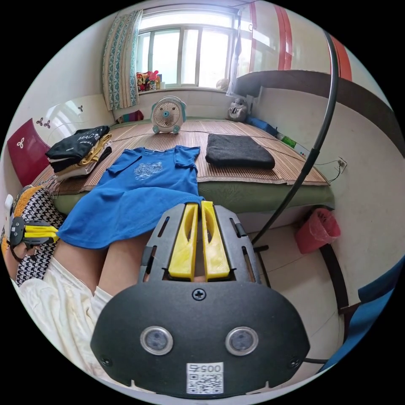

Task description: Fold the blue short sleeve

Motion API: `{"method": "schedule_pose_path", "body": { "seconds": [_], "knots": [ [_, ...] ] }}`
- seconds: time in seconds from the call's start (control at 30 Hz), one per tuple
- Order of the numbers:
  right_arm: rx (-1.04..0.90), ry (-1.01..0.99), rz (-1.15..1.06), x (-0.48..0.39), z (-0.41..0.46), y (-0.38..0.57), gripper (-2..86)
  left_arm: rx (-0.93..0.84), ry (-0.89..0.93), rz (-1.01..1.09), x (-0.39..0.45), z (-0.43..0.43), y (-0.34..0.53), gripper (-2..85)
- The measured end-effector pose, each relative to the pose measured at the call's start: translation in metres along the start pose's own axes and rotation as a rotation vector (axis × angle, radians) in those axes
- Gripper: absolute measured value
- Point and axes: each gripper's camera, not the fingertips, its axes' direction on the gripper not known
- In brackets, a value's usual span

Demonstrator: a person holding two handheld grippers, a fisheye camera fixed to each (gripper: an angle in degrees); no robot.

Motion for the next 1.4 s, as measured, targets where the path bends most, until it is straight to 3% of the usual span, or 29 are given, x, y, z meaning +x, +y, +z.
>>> {"method": "schedule_pose_path", "body": {
  "seconds": [0.17, 0.53, 0.87, 1.1, 1.4],
  "knots": [
    [0.037, 0.030, 0.040, 0.016, -0.027, 0.001, -1.6, 0.038, -0.075, 0.003, -0.004, -0.021, 0.000, 1.4],
    [0.143, 0.036, -0.042, 0.034, -0.112, -0.023, -1.6, 0.344, -0.275, -0.068, -0.019, -0.123, 0.009, 0.6],
    [0.208, 0.015, -0.071, 0.066, -0.172, -0.091, -1.6, 0.442, -0.293, -0.146, -0.045, -0.137, -0.002, 0.5],
    [0.169, 0.040, -0.111, 0.075, -0.135, -0.212, -1.6, 0.433, -0.330, -0.256, -0.125, -0.109, -0.066, 0.5],
    [-0.042, -0.018, -0.019, 0.098, 0.002, -0.402, -1.5, 0.278, -0.342, -0.408, -0.262, -0.009, -0.184, 0.5]
  ]
}}
